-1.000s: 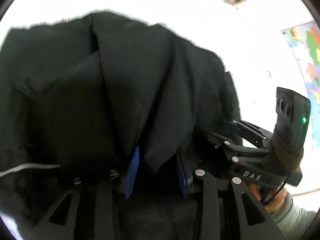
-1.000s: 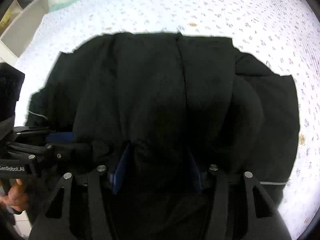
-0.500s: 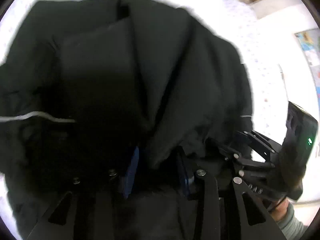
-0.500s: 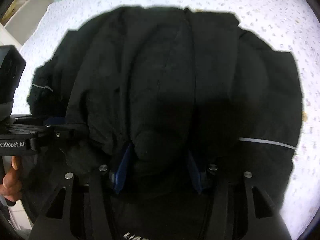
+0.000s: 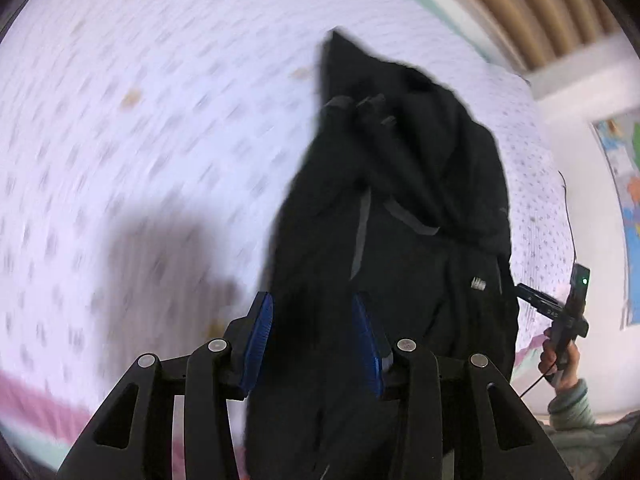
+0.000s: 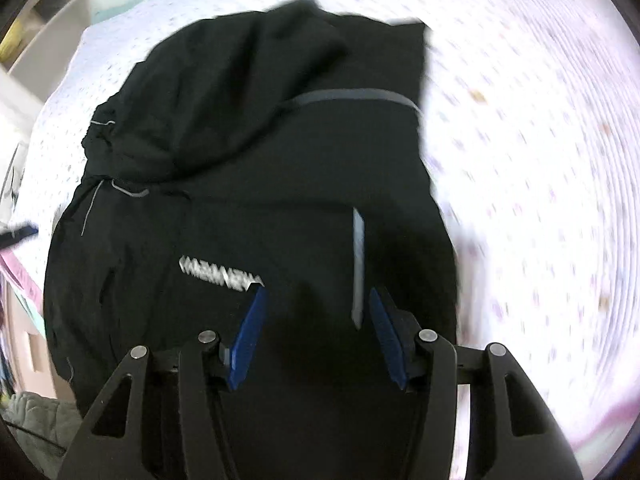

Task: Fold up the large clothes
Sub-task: 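Grasp the folded jacket with both grippers and lift it off the bed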

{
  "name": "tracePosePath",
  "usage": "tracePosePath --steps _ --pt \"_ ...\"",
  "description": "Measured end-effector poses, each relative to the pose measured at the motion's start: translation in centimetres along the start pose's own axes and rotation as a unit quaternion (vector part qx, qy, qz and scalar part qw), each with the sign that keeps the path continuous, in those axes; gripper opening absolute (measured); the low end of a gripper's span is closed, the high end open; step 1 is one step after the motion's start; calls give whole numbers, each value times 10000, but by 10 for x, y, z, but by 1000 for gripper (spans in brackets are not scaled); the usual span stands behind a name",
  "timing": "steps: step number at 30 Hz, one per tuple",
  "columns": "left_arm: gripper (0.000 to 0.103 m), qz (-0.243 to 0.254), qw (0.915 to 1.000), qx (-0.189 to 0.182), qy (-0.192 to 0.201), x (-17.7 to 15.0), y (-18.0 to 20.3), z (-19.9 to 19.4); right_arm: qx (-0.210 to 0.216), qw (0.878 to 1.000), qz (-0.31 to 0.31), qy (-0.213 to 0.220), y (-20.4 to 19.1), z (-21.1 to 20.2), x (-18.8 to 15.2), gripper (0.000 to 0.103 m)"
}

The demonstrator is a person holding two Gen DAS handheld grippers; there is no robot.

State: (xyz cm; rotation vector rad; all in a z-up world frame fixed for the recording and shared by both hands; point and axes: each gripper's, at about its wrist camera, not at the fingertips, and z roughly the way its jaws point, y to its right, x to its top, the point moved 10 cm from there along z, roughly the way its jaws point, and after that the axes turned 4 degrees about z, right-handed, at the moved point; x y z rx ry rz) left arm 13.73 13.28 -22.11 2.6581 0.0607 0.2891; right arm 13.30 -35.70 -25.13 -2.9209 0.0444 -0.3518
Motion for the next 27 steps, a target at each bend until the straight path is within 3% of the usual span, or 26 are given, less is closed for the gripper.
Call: tracePosePath --steps 5,8,11,16,22,23,24,27 --pt "42 -328 9984 5 -470 -66 -16 24 -56 9987 455 -223 26 0 -40 57" --pt "43 -521 9969 182 -556 -81 -31 34 -236 9978 545 -287 51 -12 -61 57" --pt "42 -619 9970 15 -454 -86 -29 32 -320 9966 654 -387 66 -20 -86 56" --pt "44 -496 9964 -202 -660 -100 -22 34 -305 9924 963 -707 83 -20 -132 57" --pt "50 -245 9965 -54 -801 -105 -10 44 221 9843 1480 -937 91 -11 -173 56" --pt "50 -190 9966 -20 -805 -104 -10 44 387 9831 1541 -911 87 -11 -174 53" --pt "50 -64 9967 -59 -813 -103 -1 43 478 9829 1539 -888 84 -12 -175 44" --pt "50 26 9946 -747 -714 -98 30 33 686 9861 1318 -747 69 -29 -173 35"
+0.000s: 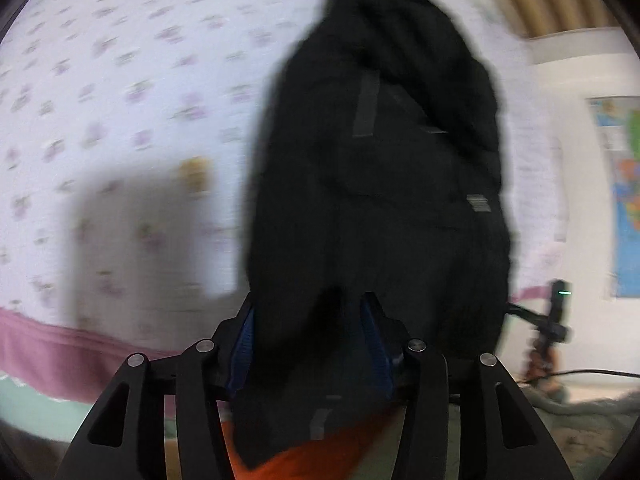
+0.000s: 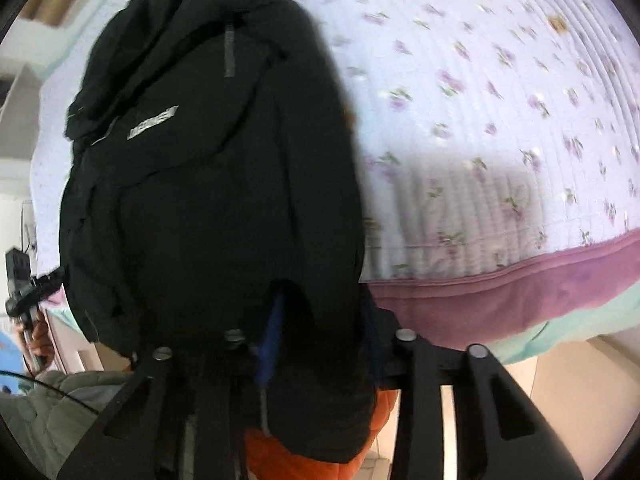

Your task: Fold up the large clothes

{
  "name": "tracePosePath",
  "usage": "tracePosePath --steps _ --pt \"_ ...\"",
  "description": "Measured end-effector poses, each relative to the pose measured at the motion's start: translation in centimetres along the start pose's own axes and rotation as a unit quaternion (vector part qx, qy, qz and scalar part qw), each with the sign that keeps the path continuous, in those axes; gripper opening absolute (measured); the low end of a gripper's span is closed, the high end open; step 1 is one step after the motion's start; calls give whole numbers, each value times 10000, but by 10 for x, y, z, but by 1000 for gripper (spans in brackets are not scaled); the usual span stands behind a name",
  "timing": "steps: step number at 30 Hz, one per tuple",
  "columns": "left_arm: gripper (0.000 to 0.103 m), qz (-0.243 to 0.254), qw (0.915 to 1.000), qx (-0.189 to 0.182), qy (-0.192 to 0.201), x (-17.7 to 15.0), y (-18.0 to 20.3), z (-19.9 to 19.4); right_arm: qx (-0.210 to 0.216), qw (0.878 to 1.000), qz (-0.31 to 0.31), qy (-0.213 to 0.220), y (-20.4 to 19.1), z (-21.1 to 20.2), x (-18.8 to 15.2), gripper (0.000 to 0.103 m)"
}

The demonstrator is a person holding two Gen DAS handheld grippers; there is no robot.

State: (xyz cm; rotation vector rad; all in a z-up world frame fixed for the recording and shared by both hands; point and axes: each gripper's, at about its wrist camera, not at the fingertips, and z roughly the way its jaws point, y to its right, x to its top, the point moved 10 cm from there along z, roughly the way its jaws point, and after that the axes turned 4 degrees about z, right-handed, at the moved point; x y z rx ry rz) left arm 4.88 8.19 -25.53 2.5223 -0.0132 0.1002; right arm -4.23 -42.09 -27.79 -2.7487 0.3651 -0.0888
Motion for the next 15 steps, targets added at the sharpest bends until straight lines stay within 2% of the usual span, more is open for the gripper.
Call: tracePosePath --steps 2,4,6,8,10,12,15 --pt "50 29 9975 -672 212 6 26 -11 543 9984 -41 138 -19 -17 1 35" --pt "50 -46 9869 -1537 496 14 52 -24 1092 9935 -100 302 -39 -33 6 35" --pt "50 -143 9754 -2085 696 22 66 -31 1450 9886 -140 379 -54 -40 10 35" --pt "50 -247 9723 -2219 695 26 68 -25 1558 9870 -131 361 -69 -36 13 35" --pt "50 -339 9735 -2192 551 21 63 -17 1398 9897 -194 235 -71 -26 8 34" --pt "50 -353 9795 -1953 355 12 60 -5 1212 9924 -178 91 -66 -15 1 35" --pt "50 -321 9861 -1621 158 -4 53 4 1164 9932 43 -70 -62 -8 -6 35"
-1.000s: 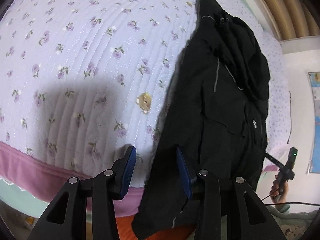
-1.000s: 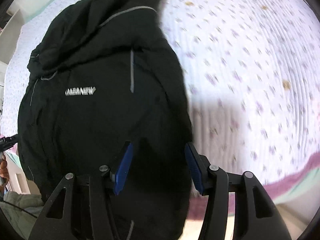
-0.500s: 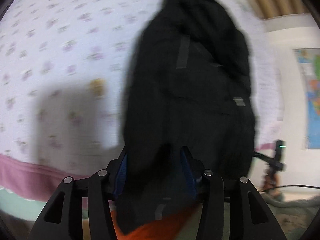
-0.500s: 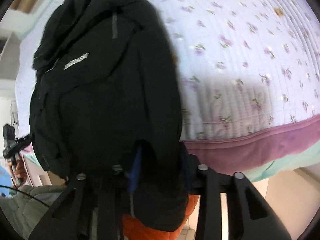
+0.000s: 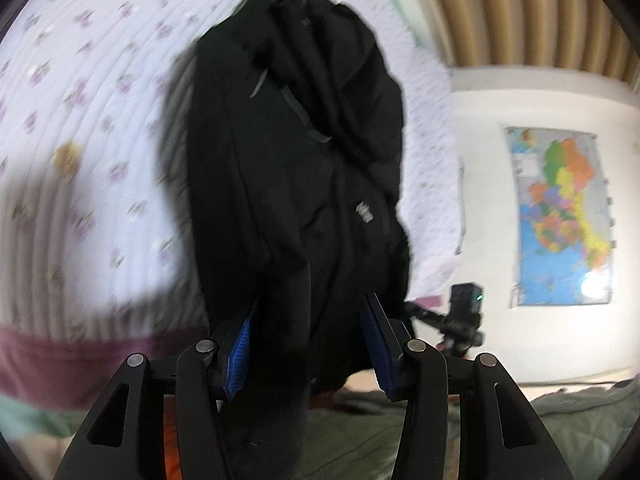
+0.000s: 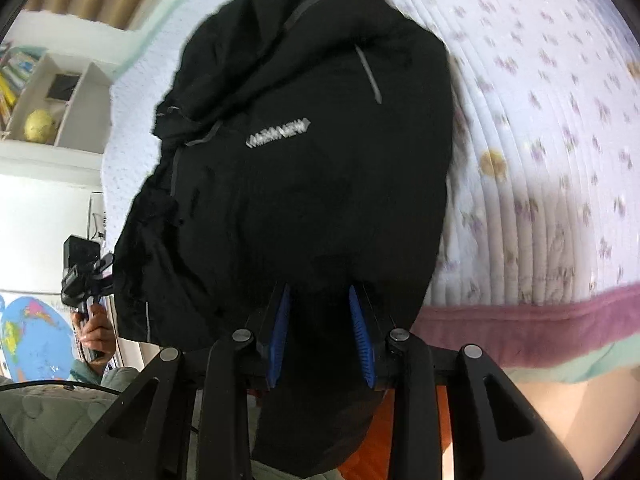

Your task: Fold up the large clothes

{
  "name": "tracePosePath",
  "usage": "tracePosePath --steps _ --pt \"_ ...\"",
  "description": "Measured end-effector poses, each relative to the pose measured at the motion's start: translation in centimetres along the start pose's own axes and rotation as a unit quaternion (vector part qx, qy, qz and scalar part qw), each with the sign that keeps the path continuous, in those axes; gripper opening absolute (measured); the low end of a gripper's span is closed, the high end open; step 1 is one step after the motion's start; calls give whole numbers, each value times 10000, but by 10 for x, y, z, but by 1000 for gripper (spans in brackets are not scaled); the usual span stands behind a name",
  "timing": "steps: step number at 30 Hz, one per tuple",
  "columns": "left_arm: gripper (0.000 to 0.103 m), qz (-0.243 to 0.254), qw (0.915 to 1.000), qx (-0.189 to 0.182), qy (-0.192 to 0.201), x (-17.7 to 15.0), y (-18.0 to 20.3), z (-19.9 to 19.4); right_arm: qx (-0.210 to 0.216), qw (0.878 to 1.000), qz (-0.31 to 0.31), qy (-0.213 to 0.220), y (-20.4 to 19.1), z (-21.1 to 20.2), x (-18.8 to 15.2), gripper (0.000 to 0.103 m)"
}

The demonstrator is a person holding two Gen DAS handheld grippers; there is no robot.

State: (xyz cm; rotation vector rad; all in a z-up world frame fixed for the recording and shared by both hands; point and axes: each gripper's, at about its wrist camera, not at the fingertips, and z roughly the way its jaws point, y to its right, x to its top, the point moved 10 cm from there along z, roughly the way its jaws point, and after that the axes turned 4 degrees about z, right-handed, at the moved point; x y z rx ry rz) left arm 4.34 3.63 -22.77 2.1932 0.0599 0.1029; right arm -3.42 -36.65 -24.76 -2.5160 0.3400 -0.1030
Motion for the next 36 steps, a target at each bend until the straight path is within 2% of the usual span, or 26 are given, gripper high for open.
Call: tracePosePath --steps 2,3,4,6,9,11,12,13,15,20,23,30,33,36 --pt "50 -58 9998 121 -139 -11 -6 4 -141 9997 145 -102 11 2 -3 39" --pt "50 -102 9994 196 -253 -18 -10 8 -203 9995 192 -178 19 -1 -8 44" --pt "50 -126 9990 263 -343 -24 -12 12 -311 9987 276 -305 29 0 -18 54" --pt "50 -170 9972 405 -612 -40 -18 24 -457 9966 328 -606 42 11 -33 58" --pt "50 -329 9937 580 -901 -61 -31 35 -499 9924 426 -1040 59 25 -61 58" --pt "50 -311 9924 793 -889 -65 -36 35 -506 9932 469 -937 59 27 -63 46" --pt "37 -330 9927 864 -776 -61 -36 35 -357 9946 559 -795 58 21 -59 26" --pt "20 -326 9929 888 -716 -56 -37 33 -256 9954 632 -677 56 17 -55 21" --pt "16 -244 9941 951 -469 -43 -32 23 -205 9974 603 -335 52 2 -43 17" --pt "15 -275 9972 676 142 0 -13 -5 -248 9985 494 -58 49 -15 -17 14" --pt "14 -327 9973 503 413 25 -10 -18 -119 9988 459 104 40 -19 3 14" --pt "14 -45 9952 475 857 93 9 -17 65 9974 270 660 9 -22 72 14" --pt "14 -228 9934 216 1102 123 14 -23 218 9947 255 968 -9 -33 106 14" --pt "14 -299 9901 -46 1374 142 25 -45 328 9905 334 1296 -24 -54 124 14"
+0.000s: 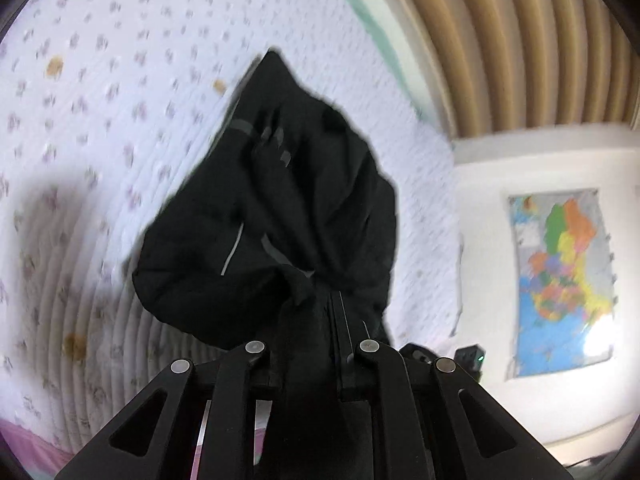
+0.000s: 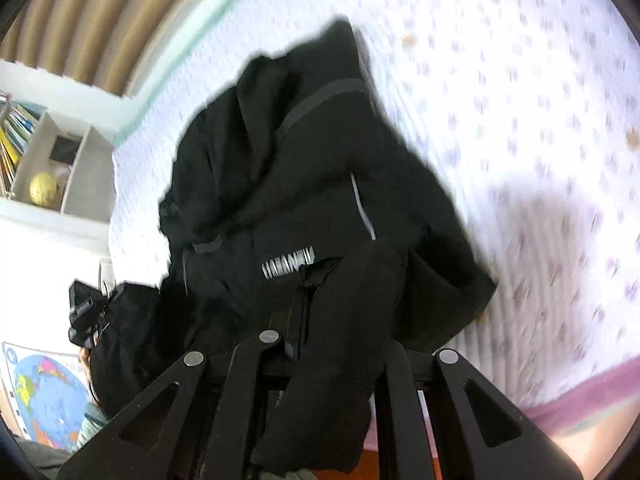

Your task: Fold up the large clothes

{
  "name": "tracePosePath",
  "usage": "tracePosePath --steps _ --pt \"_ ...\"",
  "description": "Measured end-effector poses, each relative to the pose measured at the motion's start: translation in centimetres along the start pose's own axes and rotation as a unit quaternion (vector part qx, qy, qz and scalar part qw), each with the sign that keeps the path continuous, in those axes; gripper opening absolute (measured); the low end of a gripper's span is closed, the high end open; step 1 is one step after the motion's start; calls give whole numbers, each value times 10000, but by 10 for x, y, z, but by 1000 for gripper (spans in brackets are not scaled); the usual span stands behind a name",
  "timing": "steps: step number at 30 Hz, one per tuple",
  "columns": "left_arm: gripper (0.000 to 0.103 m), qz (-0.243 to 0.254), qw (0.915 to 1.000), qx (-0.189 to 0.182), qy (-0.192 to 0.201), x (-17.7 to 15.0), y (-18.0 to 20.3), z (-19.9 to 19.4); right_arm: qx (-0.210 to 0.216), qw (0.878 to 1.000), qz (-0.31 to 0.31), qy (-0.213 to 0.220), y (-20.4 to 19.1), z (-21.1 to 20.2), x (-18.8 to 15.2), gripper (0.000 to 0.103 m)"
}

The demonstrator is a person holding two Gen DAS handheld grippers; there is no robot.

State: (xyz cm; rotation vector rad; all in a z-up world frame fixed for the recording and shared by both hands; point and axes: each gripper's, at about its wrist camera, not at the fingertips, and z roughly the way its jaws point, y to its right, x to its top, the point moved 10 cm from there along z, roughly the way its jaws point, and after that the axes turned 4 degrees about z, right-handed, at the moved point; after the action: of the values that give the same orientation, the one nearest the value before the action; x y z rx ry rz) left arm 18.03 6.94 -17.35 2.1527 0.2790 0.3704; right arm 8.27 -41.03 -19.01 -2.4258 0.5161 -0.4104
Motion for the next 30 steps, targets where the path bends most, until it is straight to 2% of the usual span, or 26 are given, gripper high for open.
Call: tracePosePath --steps 3,5,9,11,15,16,19,20,24,30 --pt "15 -117 9979 -558 309 18 20 -25 266 9989 89 363 -9 -30 26 14" --pt "15 -52 9970 -654 413 27 32 -34 385 9972 54 637 -21 -50 45 14" --pt "15 173 9951 -720 651 52 62 -37 563 9933 -83 1010 -46 -71 81 14" --pt "15 162 9950 -634 761 68 66 -31 588 9916 -120 1145 -58 -74 103 14" --pt "15 -459 9927 -579 956 107 50 -16 522 9915 192 1175 -69 -56 150 16" --pt "15 -538 9925 -512 971 114 45 -11 536 9911 274 1188 -70 -48 160 17" --pt "15 -529 9935 249 975 140 25 9 297 9910 501 1207 -61 -25 187 18" --pt "15 -546 9931 357 971 144 21 15 197 9906 599 1212 -56 -14 195 18" --pt "15 -778 9912 564 906 173 2 44 151 9891 980 1085 -38 18 222 18" --pt "15 -1148 9873 834 715 199 -36 86 -349 9905 1137 687 -15 80 257 18"
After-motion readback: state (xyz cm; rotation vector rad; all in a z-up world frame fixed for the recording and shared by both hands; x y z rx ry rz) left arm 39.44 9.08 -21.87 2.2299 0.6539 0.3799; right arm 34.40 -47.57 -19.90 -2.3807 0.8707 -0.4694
